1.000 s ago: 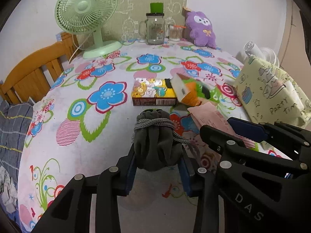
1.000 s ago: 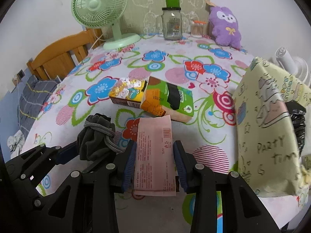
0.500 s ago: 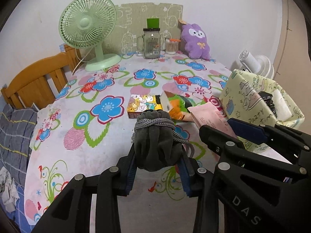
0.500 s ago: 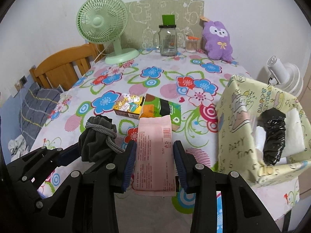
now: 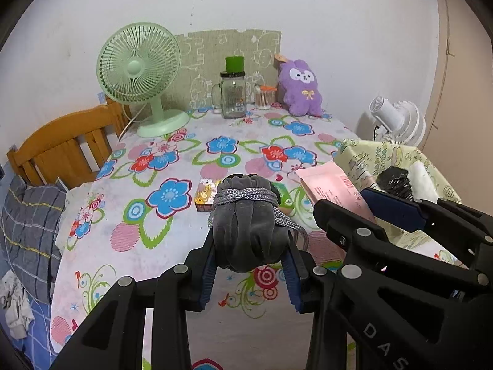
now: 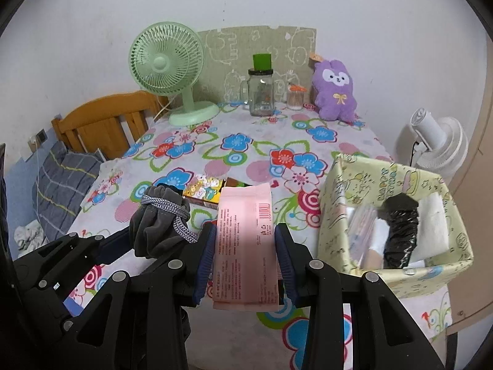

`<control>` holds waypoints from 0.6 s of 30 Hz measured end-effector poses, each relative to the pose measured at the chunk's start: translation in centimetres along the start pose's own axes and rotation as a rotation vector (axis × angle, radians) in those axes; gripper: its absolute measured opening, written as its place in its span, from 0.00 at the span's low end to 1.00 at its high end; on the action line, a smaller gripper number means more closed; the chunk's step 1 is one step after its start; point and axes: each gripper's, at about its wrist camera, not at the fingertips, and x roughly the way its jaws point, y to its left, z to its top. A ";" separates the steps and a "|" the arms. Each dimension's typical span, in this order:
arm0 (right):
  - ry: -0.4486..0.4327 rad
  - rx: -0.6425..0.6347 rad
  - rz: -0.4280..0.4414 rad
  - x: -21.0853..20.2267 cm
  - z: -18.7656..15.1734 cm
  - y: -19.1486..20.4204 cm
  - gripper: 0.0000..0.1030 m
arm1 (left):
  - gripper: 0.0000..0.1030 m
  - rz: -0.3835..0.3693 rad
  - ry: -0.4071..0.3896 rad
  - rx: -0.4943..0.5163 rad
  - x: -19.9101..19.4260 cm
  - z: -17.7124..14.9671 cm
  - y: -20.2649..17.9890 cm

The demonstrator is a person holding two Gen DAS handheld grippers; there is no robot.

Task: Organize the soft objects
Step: 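Carry the grey pouch and pink packet toward the gift box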

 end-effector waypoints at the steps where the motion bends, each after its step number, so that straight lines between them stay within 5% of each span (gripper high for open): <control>1: -0.006 -0.001 0.000 -0.4 0.1 -0.1 0.41 | 0.38 0.001 -0.006 0.001 -0.3 0.2 -0.2; 18: -0.075 0.006 0.001 -3.9 2.3 -2.8 0.41 | 0.38 0.011 -0.074 0.010 -2.7 2.7 -2.9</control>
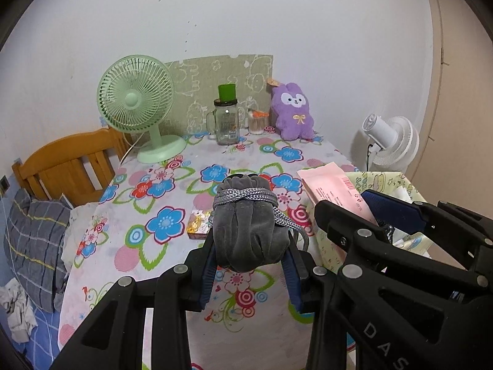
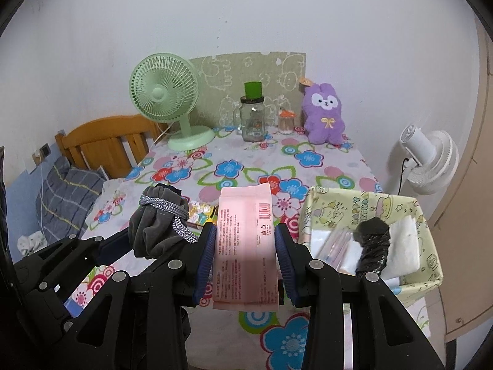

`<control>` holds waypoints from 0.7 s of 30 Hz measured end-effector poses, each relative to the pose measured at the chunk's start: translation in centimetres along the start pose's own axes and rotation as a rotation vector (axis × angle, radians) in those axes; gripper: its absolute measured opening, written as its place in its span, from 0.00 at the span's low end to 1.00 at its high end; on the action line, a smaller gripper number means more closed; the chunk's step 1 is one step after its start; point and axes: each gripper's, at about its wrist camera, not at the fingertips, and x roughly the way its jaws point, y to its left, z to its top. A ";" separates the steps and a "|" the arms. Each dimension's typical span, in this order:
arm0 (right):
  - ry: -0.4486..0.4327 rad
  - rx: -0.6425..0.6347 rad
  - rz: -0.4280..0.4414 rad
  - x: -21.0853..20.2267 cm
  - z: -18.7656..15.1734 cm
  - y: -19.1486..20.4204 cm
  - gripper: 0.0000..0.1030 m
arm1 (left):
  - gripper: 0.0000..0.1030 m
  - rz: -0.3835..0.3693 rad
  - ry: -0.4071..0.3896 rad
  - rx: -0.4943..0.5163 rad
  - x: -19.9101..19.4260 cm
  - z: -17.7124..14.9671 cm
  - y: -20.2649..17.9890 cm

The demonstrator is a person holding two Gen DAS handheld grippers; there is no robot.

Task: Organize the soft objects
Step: 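Carry the grey pouch and pink packet toward the gift box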

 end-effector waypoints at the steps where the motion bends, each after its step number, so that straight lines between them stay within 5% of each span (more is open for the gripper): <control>1: -0.004 0.000 -0.002 -0.1 0.1 -0.3 0.41 | 0.38 -0.002 -0.003 0.001 0.0 0.1 -0.2; 21: -0.024 0.036 -0.060 -0.6 1.2 -5.4 0.41 | 0.38 -0.052 -0.020 0.037 1.7 2.3 -4.9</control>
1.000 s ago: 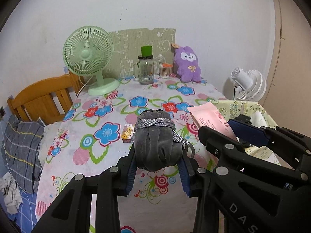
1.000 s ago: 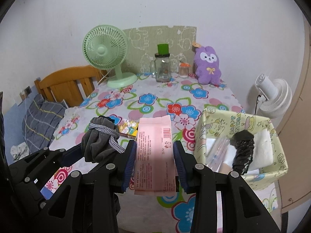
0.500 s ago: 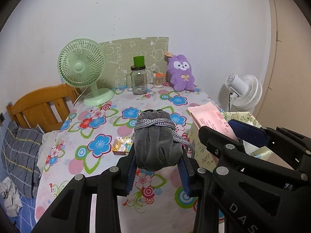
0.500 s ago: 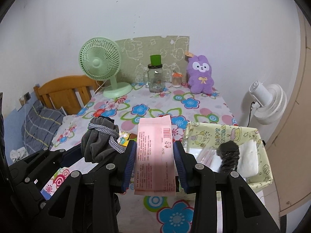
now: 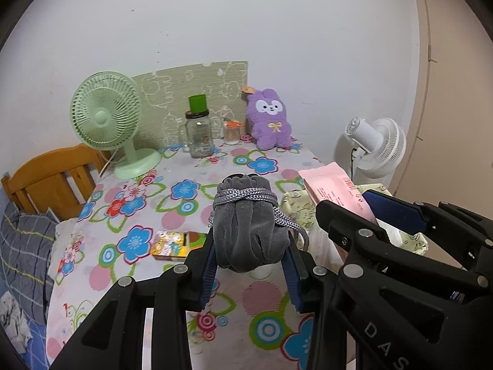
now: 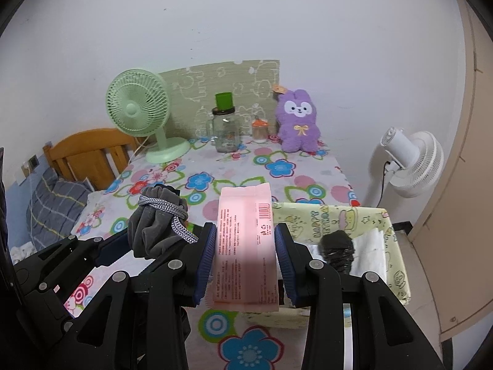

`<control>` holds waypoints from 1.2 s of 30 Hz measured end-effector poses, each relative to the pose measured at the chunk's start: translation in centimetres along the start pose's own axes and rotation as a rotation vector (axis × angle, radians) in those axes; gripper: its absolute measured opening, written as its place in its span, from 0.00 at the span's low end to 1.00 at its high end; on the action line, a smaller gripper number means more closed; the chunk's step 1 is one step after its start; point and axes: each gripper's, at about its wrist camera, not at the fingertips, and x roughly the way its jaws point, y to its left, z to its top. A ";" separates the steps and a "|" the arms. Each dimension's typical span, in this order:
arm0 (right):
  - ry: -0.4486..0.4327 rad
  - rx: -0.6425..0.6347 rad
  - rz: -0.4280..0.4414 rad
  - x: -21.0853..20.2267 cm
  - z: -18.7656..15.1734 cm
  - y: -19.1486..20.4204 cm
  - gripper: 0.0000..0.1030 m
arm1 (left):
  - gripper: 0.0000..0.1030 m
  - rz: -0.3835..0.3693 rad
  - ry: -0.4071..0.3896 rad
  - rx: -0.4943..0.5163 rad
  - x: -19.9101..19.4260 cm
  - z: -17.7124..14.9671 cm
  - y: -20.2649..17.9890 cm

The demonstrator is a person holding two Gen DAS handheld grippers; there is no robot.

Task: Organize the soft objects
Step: 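Carry the grey pouch and pink packet toward the gift box, then lower the pouch and packet into the gift box and open both grippers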

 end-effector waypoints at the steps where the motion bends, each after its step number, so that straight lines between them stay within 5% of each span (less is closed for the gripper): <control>1: 0.001 0.004 -0.008 0.1 0.0 -0.3 0.41 | 0.38 -0.008 0.000 0.004 0.2 0.1 -0.3; 36: 0.056 0.137 -0.126 3.6 -0.7 -10.3 0.42 | 0.38 -0.160 0.071 0.088 7.3 2.0 -8.4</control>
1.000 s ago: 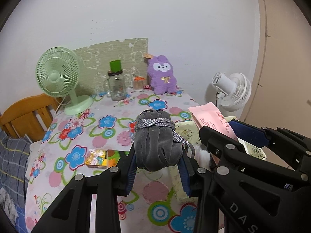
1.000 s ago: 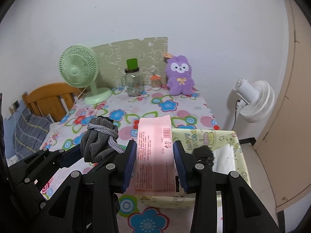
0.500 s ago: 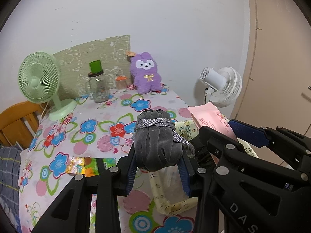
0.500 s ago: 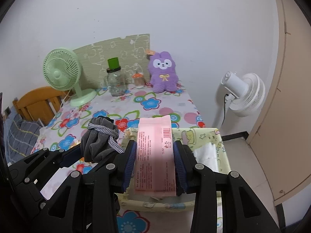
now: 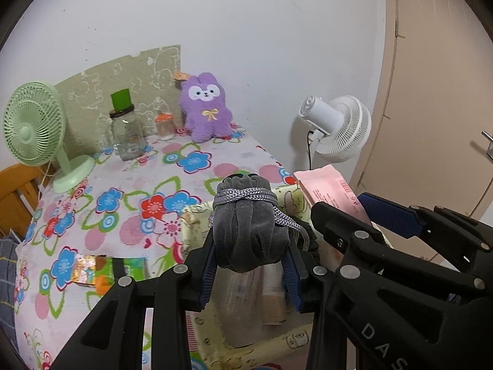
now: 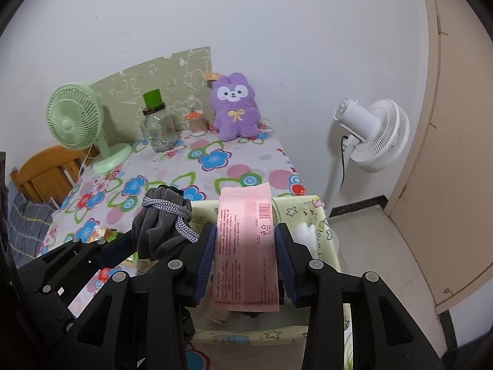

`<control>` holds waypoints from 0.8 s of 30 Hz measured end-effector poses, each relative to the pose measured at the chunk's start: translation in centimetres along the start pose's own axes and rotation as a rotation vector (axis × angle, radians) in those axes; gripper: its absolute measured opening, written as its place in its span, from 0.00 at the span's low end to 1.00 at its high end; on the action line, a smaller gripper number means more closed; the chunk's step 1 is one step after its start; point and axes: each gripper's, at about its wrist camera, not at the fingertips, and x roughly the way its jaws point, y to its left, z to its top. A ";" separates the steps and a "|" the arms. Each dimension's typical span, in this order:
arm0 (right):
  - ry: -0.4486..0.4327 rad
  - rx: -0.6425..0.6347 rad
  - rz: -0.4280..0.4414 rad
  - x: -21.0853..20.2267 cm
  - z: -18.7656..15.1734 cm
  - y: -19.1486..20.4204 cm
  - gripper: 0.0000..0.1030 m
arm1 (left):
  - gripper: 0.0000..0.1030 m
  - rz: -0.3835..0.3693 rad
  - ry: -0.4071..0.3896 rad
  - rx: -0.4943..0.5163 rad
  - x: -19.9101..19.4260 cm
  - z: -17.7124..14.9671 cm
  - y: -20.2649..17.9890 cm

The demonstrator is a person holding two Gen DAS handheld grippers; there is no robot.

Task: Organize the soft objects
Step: 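Lower the pouch and packet into the gift box and open both grippers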

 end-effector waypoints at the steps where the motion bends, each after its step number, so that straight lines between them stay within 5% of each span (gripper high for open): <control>1: 0.005 0.003 -0.002 0.3 0.0 -0.2 0.42 | 0.38 -0.003 0.006 0.003 0.3 0.0 -0.1; 8: 0.037 0.027 -0.009 2.0 -0.3 -1.4 0.42 | 0.41 -0.002 0.025 0.017 2.1 -0.1 -0.8; 15: 0.064 0.037 0.007 3.5 -0.7 -1.8 0.42 | 0.64 0.021 0.062 0.025 3.4 -0.2 -0.8; 24: 0.087 0.052 0.053 4.7 -0.6 -1.5 0.42 | 0.73 0.037 0.076 0.028 3.5 -0.4 -0.4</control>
